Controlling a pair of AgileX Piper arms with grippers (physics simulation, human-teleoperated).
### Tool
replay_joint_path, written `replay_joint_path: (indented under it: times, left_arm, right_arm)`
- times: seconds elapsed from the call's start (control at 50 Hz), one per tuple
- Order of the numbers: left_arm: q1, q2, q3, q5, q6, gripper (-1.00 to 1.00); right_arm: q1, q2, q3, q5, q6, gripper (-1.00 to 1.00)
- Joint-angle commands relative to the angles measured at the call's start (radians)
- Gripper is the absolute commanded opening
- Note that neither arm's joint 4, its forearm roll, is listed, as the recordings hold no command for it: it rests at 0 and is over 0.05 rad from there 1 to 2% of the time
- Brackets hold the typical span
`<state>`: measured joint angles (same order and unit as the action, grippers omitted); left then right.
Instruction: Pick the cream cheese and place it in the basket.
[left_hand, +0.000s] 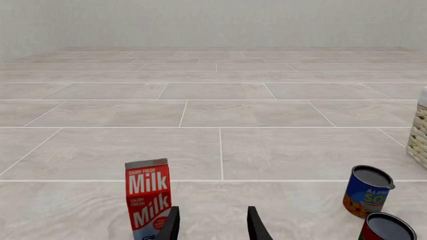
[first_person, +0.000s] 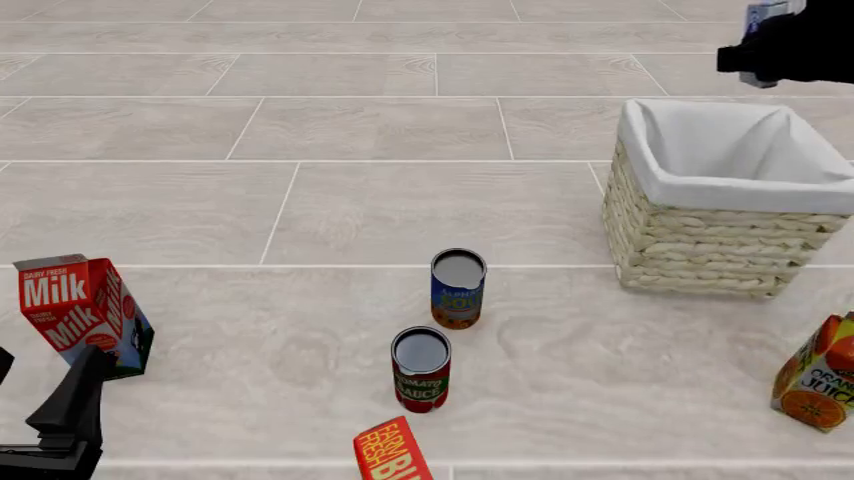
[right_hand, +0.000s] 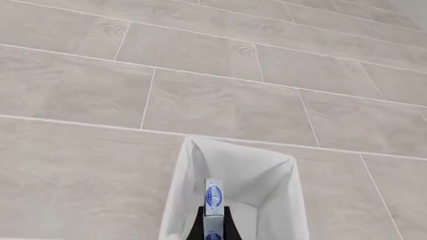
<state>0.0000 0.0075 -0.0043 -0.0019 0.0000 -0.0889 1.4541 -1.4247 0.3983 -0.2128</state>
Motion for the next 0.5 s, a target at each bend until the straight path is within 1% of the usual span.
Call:
replay_joint_path:
  times: [0.02,0.06,0.1,0.12,0.14,0.18,0.28,0.3,0.36,0.4,0.44,0.46,0.5]
  left_arm:
    - [0.0,0.0,0.0,0.0,0.0,1.0]
    - [0.0,0.0,0.0,0.0,0.0,1.0]
    - [0.0,0.0,0.0,0.0,0.0,1.0]
    - [0.0,0.0,0.0,0.0,0.0,1.0]
    - [0.0,0.0,0.0,0.0,0.0,1.0]
    - [0.0,0.0,0.0,0.0,0.0,1.0]
    - [0.0,0.0,0.0,0.0,0.0,1.0]
    - [0.0,0.0,0.0,0.0,0.0,1.0]
    - [0.0,0.0,0.0,0.0,0.0,1.0]
    - [0.0,0.0,0.0,0.0,0.0,1.0]
    - [0.0,0.0,0.0,0.0,0.0,1.0]
    - [0.0,0.0,0.0,0.0,0.0,1.0]
    - [0.0,0.0,0.0,0.0,0.0,1.0]
  right_arm:
    - [-0.006,0.06,-0.029,0.005,0.066,-1.0]
    - [-0.006,0.061,-0.027,0.002,0.029,-1.0]
    - [-0.009,0.071,-0.04,0.006,0.044,-1.0]
    - [-0.007,0.073,-0.042,0.006,0.038,-1.0]
    - [-0.009,0.077,-0.041,0.006,0.02,-1.0]
    - [-0.013,0.085,-0.051,0.009,0.045,-1.0]
    - [-0.018,0.093,-0.037,-0.007,0.033,-1.0]
    - [-0.031,0.094,-0.039,-0.013,0.064,-1.0]
    - [-0.03,0.098,-0.036,-0.017,0.055,-1.0]
    - [-0.033,0.104,-0.042,-0.015,0.079,-1.0]
    - [-0.038,0.109,-0.044,-0.01,0.049,-1.0]
    - [-0.038,0.111,-0.049,-0.01,0.064,-1.0]
    - [-0.04,0.117,-0.055,-0.006,0.056,-1.0]
